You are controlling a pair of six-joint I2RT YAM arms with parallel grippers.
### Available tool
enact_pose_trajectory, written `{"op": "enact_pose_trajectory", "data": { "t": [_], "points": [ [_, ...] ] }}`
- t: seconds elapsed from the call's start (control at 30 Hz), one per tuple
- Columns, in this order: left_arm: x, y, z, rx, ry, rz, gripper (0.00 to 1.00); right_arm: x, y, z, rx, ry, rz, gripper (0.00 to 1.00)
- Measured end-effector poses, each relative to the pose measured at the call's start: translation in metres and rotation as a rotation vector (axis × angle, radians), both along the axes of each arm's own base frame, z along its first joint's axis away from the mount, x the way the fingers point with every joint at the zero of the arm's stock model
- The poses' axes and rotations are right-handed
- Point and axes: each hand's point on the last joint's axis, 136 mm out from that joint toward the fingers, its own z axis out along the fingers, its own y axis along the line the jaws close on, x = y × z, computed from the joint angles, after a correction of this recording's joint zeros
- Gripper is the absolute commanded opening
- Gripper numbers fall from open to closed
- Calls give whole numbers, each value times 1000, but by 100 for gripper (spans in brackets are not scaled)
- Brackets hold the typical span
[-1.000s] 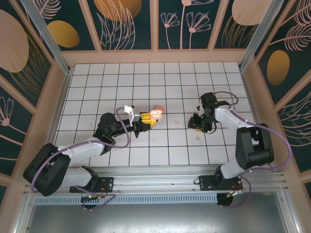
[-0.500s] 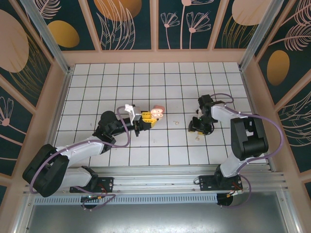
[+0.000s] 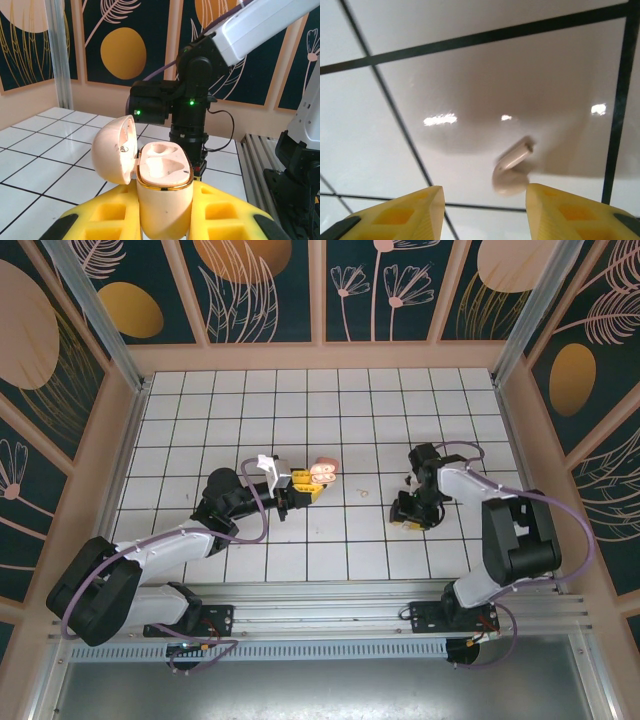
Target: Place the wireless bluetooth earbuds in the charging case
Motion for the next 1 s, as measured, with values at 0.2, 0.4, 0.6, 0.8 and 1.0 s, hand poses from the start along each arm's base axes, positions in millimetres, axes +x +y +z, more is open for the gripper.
{"op": "enact_pose_trajectory", "data": {
  "t": [0.2, 0.4, 0.6, 0.8, 1.0],
  "points": [
    [0, 0, 0, 0, 0, 0, 13, -5, -1, 6, 0, 0, -19, 47],
    [0, 0, 0, 0, 0, 0, 13, -13, -1, 0, -6, 24, -26, 44],
    [-1, 1, 1, 1, 1, 0, 13, -7, 12, -4, 29, 11, -15, 43],
    [-1, 1, -1, 8, 11, 1, 13, 1, 23, -7, 67, -6, -6, 42],
    [-1, 1, -1, 8, 11, 2, 14, 20, 31, 0, 93, -58, 1, 46]
  ]
}}
